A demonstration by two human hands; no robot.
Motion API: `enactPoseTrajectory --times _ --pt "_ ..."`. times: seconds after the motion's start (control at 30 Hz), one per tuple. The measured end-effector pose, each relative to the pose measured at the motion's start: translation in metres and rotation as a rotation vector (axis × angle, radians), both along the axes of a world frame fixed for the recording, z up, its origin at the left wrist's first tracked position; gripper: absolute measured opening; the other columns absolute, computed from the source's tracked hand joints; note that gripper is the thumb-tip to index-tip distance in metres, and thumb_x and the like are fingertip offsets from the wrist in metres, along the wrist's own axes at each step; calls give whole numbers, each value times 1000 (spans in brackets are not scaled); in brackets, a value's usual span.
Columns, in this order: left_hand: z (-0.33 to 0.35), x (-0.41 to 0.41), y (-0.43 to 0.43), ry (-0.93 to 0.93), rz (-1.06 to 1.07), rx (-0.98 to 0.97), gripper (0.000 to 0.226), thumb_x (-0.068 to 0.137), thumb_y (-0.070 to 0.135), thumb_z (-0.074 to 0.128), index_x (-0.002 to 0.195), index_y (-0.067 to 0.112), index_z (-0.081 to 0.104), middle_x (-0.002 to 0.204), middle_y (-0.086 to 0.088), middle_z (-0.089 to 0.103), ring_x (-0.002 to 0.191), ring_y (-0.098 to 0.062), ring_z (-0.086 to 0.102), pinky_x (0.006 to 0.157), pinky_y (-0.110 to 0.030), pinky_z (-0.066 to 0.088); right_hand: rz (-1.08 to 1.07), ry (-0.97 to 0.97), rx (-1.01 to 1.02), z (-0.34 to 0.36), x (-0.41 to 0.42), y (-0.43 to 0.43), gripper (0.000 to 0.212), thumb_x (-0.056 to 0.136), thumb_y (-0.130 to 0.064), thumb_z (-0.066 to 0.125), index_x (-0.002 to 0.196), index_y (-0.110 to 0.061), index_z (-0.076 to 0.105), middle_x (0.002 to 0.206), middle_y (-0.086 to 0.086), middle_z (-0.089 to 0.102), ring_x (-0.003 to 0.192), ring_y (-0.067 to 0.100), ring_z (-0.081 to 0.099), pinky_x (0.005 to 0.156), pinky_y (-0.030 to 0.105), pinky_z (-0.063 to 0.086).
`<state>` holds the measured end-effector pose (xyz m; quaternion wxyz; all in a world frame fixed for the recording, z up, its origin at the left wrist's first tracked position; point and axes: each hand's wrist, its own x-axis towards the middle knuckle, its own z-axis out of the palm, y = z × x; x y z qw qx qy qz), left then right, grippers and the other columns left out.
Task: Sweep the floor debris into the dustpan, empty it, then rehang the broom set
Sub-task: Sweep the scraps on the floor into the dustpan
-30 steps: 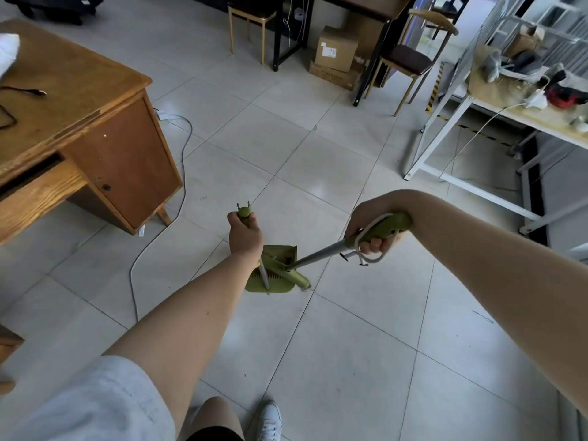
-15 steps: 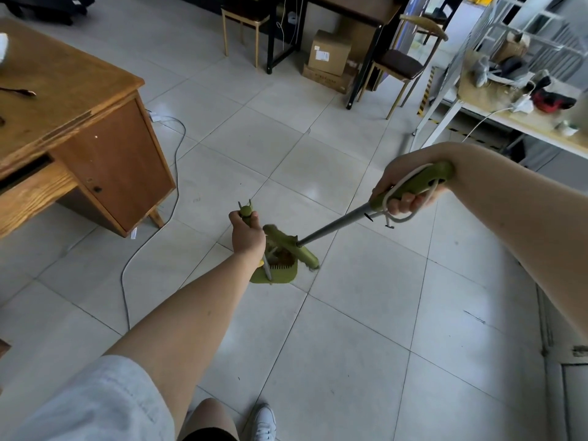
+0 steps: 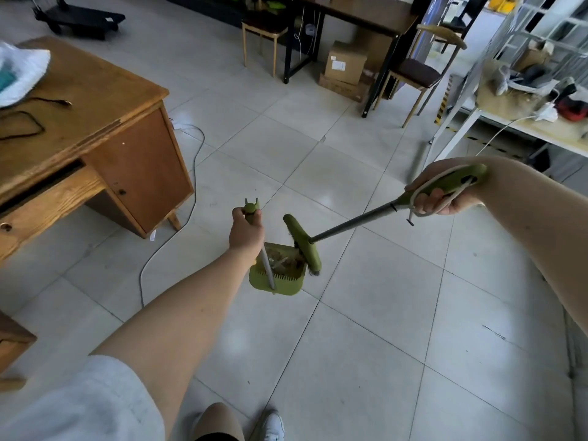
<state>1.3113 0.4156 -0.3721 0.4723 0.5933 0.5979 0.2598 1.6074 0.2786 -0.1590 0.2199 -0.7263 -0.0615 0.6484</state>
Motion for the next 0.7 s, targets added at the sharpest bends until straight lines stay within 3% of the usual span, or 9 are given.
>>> enactPoseTrajectory --times 0.23,0.43,0.7 --pt "5 -4 -7 5 -57 -1 36 99 40 44 122 12 41 95 -1 53 79 -21 52 68 -32 41 36 23 -23 -5 -15 4 21 103 -17 36 89 -4 45 58 13 49 30 13 45 28 16 40" --pt "8 -7 -14 -3 -57 22 37 99 39 45 122 11 41 95 -2 53 81 -22 52 70 -32 42 104 15 -96 -10 -38 13 15 102 -18 38 102 -3 44 58 14 50 32 17 51 28 18 43" --pt "12 -17 -17 -32 -73 25 34 99 39 44 120 12 41 94 -1 53 81 -22 53 70 -31 42 119 50 -121 -18 -50 12 17 102 -19 40 100 -3 45 59 14 51 33 18 51 29 19 44"
